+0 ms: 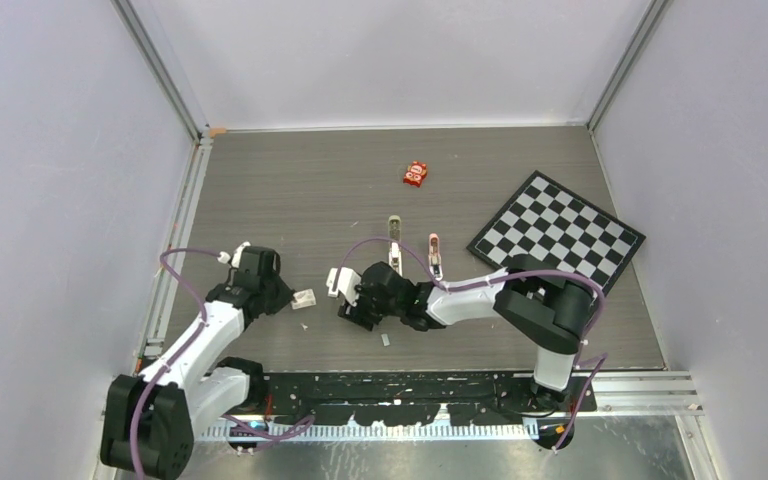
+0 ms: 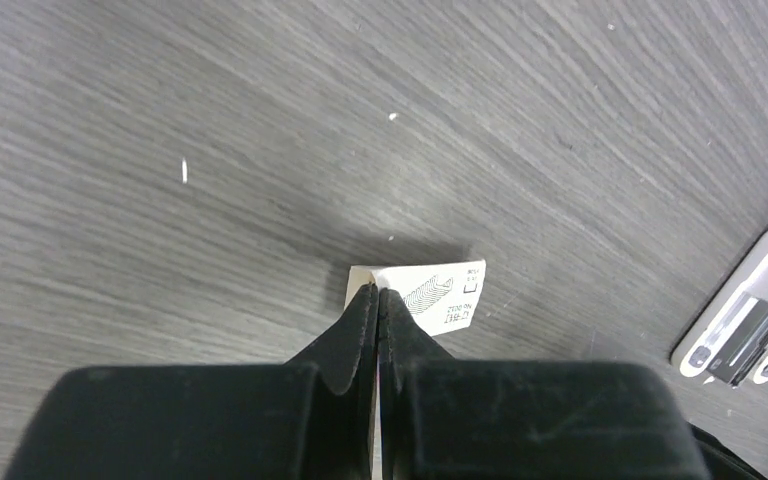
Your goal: Load the staples into the stapler
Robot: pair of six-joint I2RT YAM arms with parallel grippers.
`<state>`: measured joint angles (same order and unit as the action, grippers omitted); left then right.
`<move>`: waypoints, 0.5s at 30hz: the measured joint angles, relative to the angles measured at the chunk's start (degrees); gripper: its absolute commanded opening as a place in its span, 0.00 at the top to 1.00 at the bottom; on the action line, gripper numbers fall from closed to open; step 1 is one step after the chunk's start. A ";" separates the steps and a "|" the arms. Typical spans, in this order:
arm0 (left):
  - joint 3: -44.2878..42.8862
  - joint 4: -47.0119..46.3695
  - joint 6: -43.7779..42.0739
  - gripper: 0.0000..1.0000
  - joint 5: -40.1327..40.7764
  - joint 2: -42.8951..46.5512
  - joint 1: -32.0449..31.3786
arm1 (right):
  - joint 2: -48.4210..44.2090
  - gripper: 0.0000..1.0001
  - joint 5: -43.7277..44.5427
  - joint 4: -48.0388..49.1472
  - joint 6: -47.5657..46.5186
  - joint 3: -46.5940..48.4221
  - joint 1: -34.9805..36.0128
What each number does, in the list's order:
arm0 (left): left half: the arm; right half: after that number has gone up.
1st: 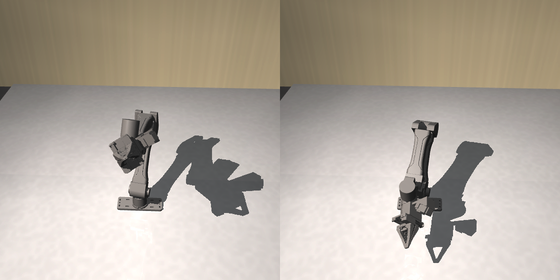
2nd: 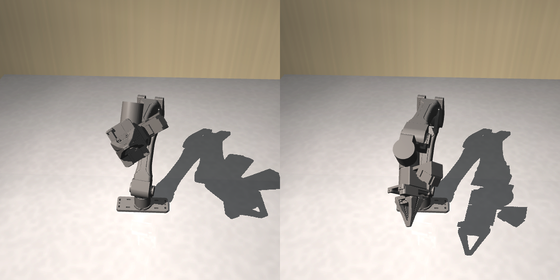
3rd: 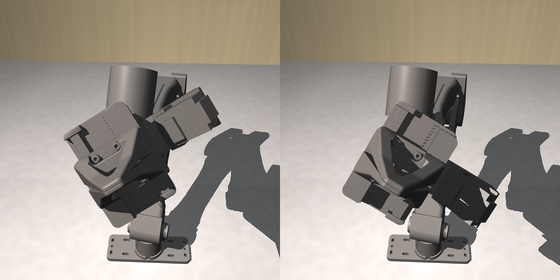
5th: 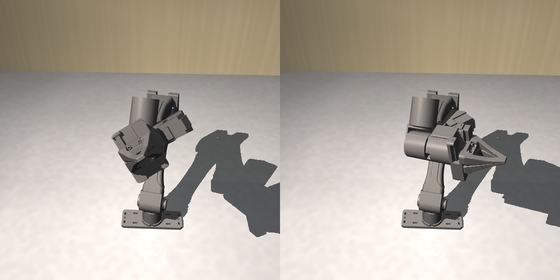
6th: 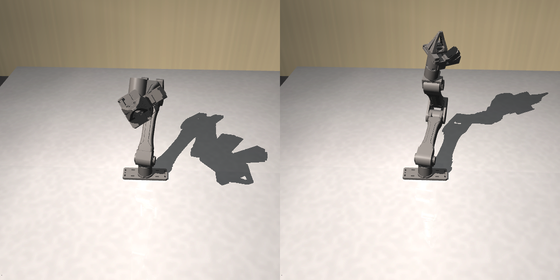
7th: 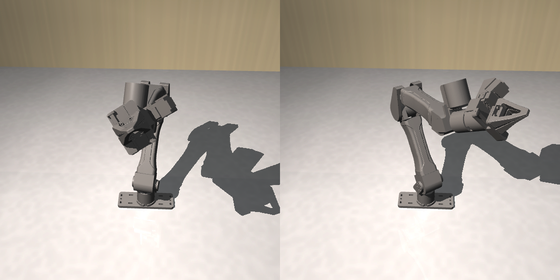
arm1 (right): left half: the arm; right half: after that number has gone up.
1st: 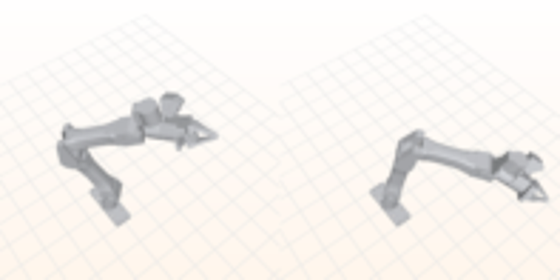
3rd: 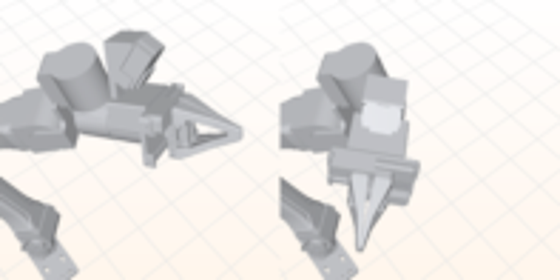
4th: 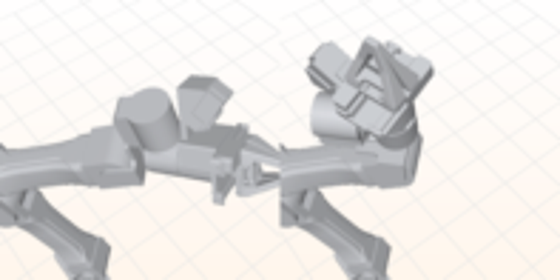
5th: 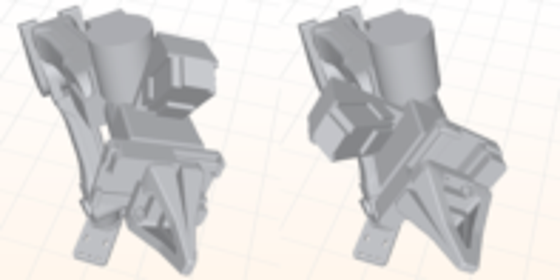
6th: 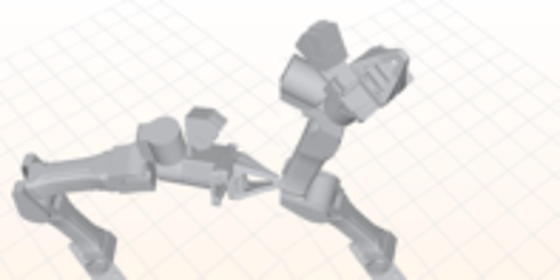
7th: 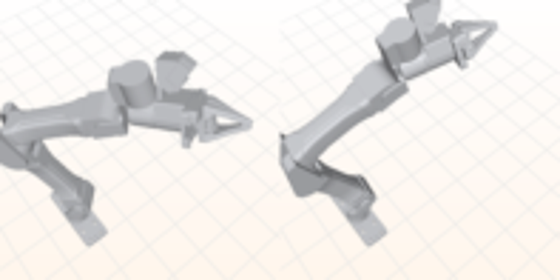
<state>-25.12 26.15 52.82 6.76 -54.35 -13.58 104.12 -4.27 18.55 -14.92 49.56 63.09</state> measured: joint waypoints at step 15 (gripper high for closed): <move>-6.10 1.66 -4.63 0.28 -5.35 -0.33 2.73 | -22.97 0.35 -2.67 -8.90 -1.73 -7.85 -0.33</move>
<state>-31.22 27.81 48.18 1.41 -54.68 -10.85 81.14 -6.94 9.65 -16.64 41.71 62.76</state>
